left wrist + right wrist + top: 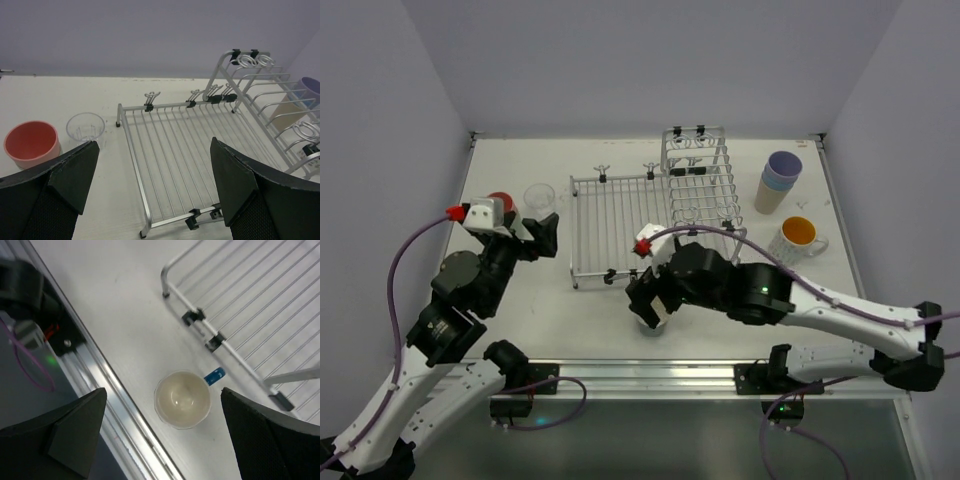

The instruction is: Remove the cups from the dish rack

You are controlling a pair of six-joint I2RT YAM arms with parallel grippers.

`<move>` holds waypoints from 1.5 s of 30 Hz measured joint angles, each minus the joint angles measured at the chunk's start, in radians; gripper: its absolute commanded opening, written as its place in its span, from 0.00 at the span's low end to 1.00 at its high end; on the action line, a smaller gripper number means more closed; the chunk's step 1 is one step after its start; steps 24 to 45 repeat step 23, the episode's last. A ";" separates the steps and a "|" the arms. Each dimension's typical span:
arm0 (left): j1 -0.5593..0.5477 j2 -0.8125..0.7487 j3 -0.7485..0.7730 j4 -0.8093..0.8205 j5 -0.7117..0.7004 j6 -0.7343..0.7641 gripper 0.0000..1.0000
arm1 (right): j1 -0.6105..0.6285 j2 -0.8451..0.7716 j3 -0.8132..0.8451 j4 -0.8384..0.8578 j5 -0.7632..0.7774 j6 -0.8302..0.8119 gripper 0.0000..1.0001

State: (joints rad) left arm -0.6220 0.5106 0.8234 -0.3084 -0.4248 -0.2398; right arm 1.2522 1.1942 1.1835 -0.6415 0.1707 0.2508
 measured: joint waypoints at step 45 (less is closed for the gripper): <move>0.000 -0.084 0.173 0.066 0.156 -0.011 1.00 | 0.003 -0.824 -0.360 0.562 0.502 -0.151 0.99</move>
